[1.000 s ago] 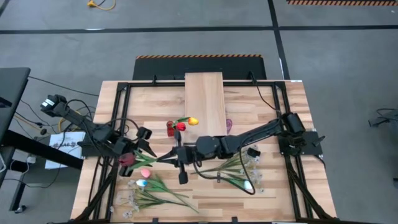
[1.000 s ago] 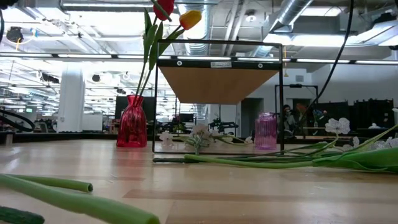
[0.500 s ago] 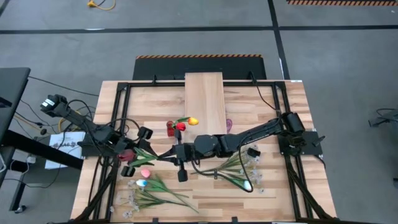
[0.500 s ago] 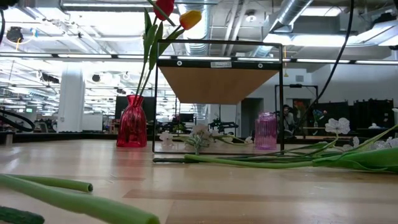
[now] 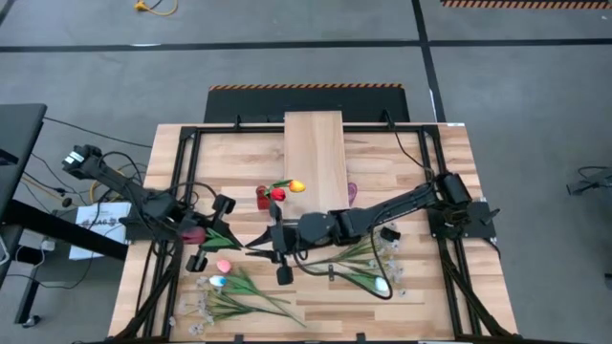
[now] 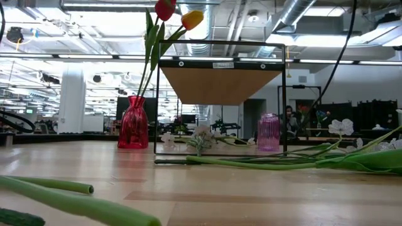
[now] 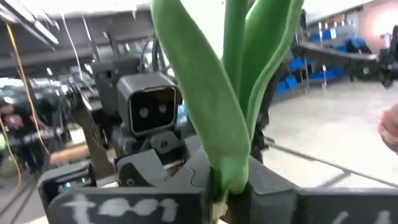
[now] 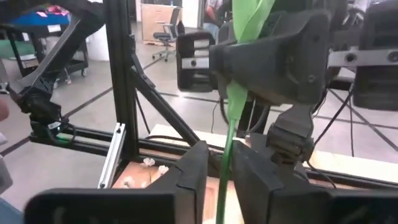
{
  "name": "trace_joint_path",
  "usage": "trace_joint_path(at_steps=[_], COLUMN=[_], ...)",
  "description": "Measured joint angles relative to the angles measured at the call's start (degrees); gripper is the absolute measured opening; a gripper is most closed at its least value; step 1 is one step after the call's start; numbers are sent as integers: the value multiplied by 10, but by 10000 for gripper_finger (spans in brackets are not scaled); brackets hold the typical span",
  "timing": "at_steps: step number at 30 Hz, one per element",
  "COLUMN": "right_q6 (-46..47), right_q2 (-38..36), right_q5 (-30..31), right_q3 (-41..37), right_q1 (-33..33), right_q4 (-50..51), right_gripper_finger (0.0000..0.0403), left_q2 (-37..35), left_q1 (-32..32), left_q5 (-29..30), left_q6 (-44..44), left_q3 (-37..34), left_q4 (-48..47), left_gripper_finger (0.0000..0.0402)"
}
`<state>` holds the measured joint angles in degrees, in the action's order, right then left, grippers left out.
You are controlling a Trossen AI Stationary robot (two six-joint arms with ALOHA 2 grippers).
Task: Pick and place flowers into a vace then onto a shelf
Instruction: Put the dark red tulip into the red flower vase
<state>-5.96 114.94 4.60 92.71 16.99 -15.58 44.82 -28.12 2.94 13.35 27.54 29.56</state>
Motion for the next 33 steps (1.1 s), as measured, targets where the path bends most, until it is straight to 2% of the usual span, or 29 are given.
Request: trace_joint_path(at_steps=[6, 12, 23, 33], right_q6=[0, -5, -35, 21], right_q2=[-34, -73, -150, -298], right_q5=[0, -1, -1, -4], right_q3=[0, 0, 0, 0], right_q1=[7, 19, 38, 15], right_q4=[71, 117, 159, 350], right_gripper_finger=[101, 112, 113, 113], left_q2=[0, 7, 93, 193], left_q1=[0, 0, 3, 63], left_q5=[1, 9, -2, -27], left_q6=[-29, -53, -38, -17], left_q3=[72, 144, 210, 378], left_q4=[-135, -250, -268, -372], left_gripper_finger=[2, 1, 1, 0])
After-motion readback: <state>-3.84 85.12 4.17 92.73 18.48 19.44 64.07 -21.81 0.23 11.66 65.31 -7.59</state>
